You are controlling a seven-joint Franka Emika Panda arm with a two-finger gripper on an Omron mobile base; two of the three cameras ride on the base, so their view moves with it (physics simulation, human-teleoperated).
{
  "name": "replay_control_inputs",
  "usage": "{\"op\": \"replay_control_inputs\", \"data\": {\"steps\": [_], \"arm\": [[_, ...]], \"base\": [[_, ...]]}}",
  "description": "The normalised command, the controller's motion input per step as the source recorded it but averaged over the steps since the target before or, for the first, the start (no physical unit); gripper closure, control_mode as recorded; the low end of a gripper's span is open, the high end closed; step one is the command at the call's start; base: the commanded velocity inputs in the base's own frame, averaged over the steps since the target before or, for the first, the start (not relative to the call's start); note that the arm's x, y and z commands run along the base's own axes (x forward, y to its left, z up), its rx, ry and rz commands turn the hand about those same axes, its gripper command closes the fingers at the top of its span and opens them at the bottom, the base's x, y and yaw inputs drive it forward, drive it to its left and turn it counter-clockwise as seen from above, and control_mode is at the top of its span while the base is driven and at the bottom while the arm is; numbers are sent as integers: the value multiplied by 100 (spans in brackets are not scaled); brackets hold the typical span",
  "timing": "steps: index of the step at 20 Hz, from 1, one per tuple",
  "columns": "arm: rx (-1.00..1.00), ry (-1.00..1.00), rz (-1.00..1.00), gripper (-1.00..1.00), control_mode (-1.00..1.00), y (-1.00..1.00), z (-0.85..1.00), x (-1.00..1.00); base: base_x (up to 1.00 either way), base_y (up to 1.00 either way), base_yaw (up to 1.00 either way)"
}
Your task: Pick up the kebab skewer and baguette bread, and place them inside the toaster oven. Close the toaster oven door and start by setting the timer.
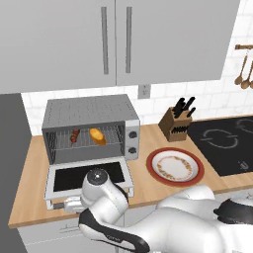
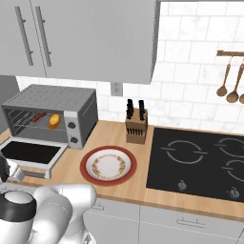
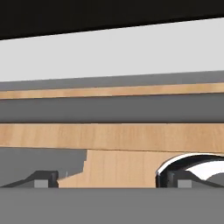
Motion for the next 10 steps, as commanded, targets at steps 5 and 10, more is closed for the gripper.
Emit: {"op": "replay_control_inputs", "data": {"steps": [5, 10], "arm": [[0, -2, 5, -100, -100, 0, -14, 4], [0, 0, 3, -100, -100, 0, -19, 18]], "base": [[0, 0, 0], [0, 0, 0]]}}
